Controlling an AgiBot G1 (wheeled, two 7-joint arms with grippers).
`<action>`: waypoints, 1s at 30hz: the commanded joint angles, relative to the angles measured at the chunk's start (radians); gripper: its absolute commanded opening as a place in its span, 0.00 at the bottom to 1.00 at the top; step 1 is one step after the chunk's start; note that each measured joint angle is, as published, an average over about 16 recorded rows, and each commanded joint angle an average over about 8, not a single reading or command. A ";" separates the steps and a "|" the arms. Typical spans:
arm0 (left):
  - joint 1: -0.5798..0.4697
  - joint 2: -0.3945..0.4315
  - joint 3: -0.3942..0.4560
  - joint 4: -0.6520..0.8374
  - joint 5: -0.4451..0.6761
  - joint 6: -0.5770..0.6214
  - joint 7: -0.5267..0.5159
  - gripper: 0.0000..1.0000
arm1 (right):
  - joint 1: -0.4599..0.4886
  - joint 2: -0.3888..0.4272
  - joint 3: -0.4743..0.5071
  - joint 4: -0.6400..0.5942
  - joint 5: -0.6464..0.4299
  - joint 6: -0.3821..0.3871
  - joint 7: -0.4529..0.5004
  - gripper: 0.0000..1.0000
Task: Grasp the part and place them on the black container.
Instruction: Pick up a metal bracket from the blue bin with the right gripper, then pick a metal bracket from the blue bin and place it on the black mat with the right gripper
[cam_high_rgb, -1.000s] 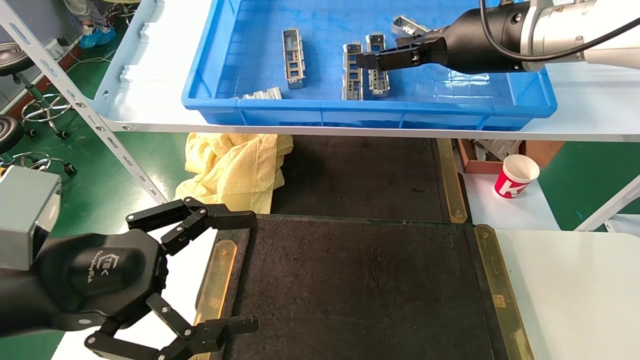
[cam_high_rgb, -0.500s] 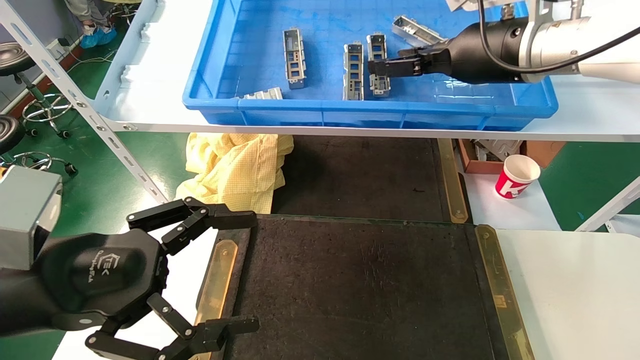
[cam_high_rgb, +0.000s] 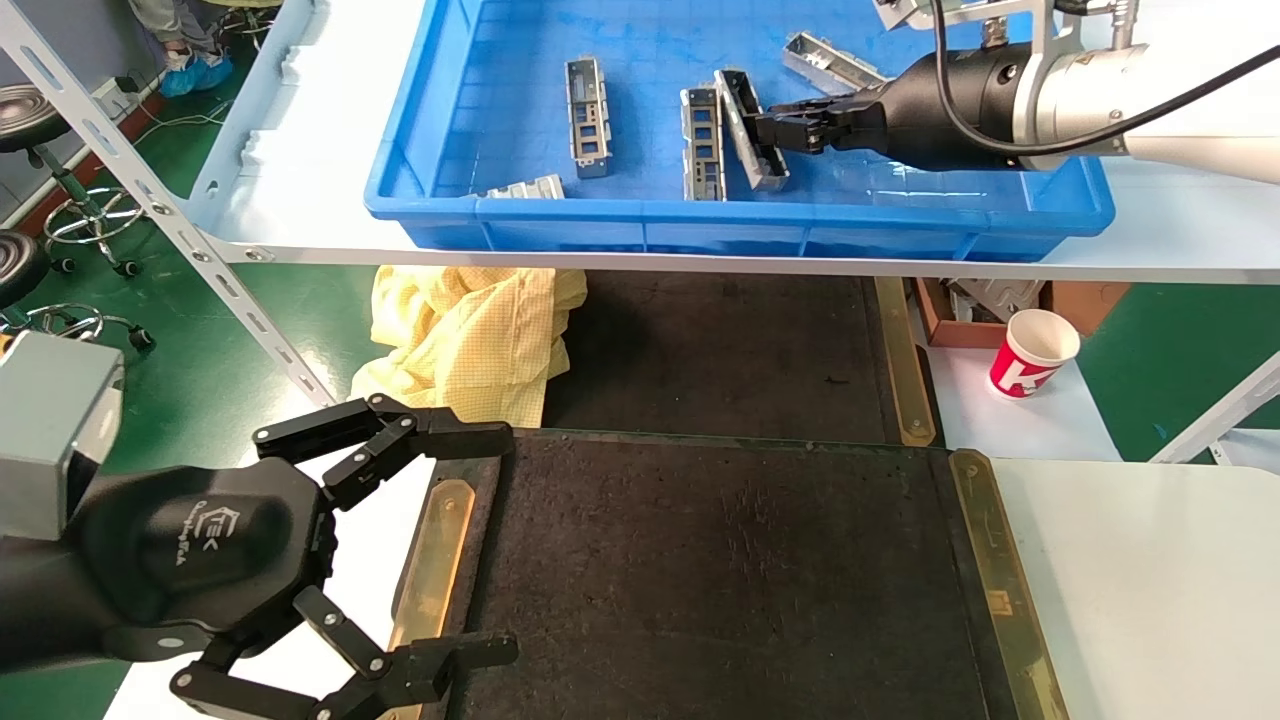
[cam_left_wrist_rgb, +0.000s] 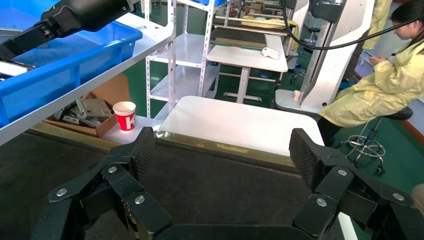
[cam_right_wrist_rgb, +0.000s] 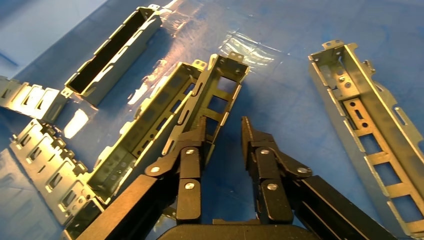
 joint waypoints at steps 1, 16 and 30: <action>0.000 0.000 0.000 0.000 0.000 0.000 0.000 1.00 | 0.000 0.000 0.000 0.001 0.000 0.005 -0.001 0.00; 0.000 0.000 0.000 0.000 0.000 0.000 0.000 1.00 | 0.006 0.011 0.007 0.006 0.009 0.021 -0.012 0.00; 0.000 0.000 0.000 0.000 0.000 0.000 0.000 1.00 | 0.005 0.020 0.007 0.004 0.009 0.017 -0.021 0.00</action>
